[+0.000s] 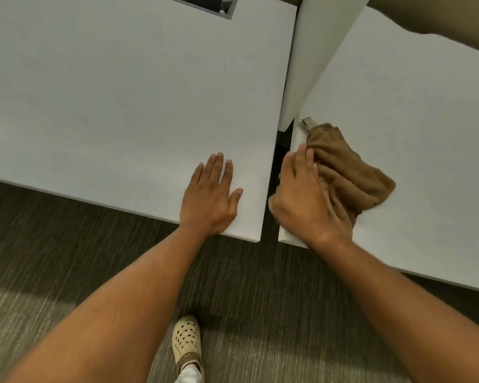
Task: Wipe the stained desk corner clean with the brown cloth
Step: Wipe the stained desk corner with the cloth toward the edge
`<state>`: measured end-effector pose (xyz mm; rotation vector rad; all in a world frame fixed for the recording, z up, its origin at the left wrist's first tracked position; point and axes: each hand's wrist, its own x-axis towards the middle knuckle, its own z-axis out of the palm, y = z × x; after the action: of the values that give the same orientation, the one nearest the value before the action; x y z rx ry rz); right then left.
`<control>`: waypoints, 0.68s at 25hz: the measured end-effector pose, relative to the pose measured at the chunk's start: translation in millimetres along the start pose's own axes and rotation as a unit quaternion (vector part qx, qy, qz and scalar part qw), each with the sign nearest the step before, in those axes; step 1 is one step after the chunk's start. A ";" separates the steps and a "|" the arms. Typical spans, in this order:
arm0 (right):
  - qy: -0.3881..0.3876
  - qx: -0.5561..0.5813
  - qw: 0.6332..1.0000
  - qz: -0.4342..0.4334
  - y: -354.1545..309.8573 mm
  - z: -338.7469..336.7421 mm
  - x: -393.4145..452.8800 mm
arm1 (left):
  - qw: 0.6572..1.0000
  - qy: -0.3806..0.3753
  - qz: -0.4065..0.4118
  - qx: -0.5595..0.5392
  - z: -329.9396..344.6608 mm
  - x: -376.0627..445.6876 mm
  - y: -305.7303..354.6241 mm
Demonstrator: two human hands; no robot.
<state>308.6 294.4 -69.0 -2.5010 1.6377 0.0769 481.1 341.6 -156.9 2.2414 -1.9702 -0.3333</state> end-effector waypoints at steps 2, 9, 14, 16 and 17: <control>-0.006 -0.027 0.998 -0.051 -3.9 6.1 -40.4 | 1.000 0.001 -0.001 -0.005 -1.1 0.8 0.0; -0.036 -0.077 0.996 -0.042 0.8 -0.1 -0.6 | 1.000 0.002 -0.001 -0.014 -0.7 1.0 -1.3; -0.055 -0.043 0.998 0.012 0.5 -12.5 46.6 | 1.000 -0.002 0.003 -0.011 -0.3 1.8 -3.3; -0.047 -0.046 0.998 -0.003 -1.9 -8.4 14.8 | 1.000 -0.003 0.003 -0.011 -0.9 2.2 -3.4; -0.046 -0.052 0.997 -0.020 -4.6 -3.8 -12.2 | 1.000 -0.004 0.002 -0.012 -1.5 2.0 -3.0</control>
<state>307.7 306.7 -63.3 -2.5627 1.5847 0.2761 484.6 339.9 -156.3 2.2258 -1.9641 -0.3645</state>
